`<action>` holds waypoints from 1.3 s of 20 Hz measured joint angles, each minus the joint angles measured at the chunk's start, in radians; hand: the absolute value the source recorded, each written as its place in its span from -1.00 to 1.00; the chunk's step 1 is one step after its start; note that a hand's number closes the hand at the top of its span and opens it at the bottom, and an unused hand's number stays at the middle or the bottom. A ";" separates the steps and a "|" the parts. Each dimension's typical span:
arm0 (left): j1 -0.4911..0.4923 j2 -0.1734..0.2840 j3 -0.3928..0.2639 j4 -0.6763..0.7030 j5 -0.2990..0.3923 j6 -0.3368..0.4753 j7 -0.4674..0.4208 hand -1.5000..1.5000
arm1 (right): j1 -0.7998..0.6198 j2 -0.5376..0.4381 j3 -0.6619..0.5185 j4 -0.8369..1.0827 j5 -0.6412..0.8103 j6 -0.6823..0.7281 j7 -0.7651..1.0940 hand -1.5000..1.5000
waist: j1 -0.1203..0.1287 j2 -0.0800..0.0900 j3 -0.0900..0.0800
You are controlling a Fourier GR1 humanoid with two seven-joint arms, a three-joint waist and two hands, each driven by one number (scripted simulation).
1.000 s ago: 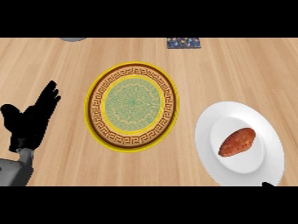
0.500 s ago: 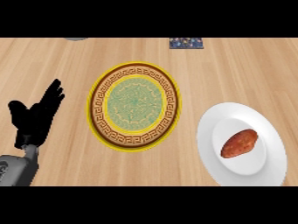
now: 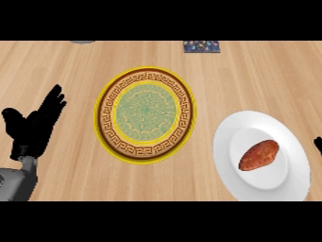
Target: Pick the sweet potato from the plate and place it in the plate
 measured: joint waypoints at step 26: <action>-0.004 -0.125 0.118 0.001 -0.146 -0.090 0.029 0.00 | -0.279 0.131 0.027 0.218 0.281 0.228 0.220 -1.00 | -0.001 -0.001 0.001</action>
